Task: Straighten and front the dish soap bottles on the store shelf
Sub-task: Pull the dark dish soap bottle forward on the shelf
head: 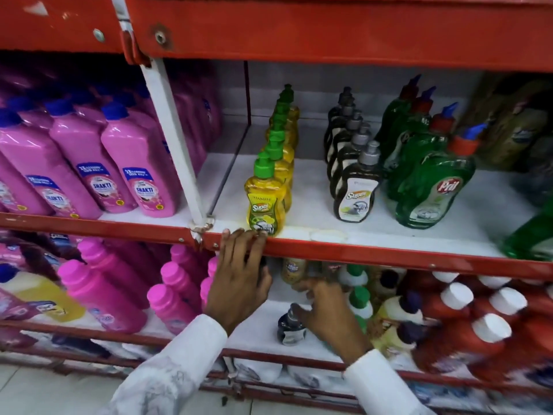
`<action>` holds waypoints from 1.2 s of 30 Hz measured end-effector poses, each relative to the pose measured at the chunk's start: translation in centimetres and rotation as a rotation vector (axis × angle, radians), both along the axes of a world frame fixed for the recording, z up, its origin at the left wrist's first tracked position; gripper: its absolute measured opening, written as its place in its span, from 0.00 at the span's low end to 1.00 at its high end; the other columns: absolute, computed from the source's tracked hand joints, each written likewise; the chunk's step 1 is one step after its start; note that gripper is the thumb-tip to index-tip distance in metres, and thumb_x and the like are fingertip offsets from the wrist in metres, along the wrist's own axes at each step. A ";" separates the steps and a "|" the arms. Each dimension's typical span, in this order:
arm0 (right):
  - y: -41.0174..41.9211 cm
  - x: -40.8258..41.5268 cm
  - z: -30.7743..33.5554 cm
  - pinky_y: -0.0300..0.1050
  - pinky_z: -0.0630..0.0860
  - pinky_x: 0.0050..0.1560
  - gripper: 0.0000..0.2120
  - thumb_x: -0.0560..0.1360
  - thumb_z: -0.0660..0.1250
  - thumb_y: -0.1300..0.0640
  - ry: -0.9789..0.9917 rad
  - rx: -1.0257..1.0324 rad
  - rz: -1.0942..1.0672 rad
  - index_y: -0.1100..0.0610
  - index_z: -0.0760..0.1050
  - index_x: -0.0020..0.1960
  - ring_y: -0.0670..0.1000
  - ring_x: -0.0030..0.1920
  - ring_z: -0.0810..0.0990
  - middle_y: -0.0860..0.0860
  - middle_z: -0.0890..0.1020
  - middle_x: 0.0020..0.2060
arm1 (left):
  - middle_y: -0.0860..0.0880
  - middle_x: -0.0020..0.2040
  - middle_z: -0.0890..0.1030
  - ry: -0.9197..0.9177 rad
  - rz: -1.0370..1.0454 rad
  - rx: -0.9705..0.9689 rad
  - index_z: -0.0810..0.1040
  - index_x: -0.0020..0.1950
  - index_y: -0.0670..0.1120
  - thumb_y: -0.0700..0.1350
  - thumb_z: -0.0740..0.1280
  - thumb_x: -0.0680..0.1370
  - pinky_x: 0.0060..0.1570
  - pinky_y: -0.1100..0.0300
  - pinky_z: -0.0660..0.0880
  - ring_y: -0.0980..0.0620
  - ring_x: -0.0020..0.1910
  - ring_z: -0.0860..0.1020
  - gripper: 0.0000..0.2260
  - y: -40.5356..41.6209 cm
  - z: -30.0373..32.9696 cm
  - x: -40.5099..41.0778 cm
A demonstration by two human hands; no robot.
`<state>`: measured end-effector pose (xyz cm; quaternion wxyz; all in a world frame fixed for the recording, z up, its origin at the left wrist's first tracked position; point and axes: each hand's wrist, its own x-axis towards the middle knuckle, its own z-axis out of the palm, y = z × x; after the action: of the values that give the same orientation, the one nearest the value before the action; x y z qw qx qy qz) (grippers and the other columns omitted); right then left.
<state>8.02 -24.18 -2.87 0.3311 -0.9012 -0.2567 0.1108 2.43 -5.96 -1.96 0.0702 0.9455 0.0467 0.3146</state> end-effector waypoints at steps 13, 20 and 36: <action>1.8 1.6 -5.3 0.43 0.80 0.42 0.09 0.62 0.71 0.52 0.006 -0.222 0.036 0.54 0.81 0.39 0.53 0.42 0.84 0.51 0.86 0.40 | 0.36 0.61 0.74 0.077 0.086 0.026 0.69 0.69 0.41 0.44 0.69 0.73 0.75 0.36 0.60 0.35 0.65 0.70 0.25 -0.6 0.2 0.2; -2.3 -0.3 10.8 0.41 0.81 0.49 0.14 0.63 0.77 0.54 -0.202 0.087 -0.111 0.51 0.85 0.49 0.45 0.41 0.85 0.46 0.88 0.41 | 0.36 0.60 0.74 0.058 0.121 -0.002 0.69 0.68 0.42 0.44 0.71 0.73 0.77 0.37 0.57 0.34 0.66 0.69 0.25 -0.8 -0.1 0.5; -1.5 5.9 20.3 0.36 0.78 0.45 0.19 0.62 0.80 0.56 -0.422 0.196 -0.217 0.55 0.84 0.52 0.48 0.40 0.84 0.52 0.87 0.44 | 0.39 0.61 0.75 0.063 0.122 -0.048 0.71 0.66 0.42 0.45 0.73 0.70 0.76 0.38 0.60 0.36 0.66 0.71 0.27 -1.3 0.4 0.2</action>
<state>13.95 -25.69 17.48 0.3657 -0.8903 -0.2316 -0.1411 2.66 -7.29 -1.60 0.0721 0.9483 0.1141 0.2873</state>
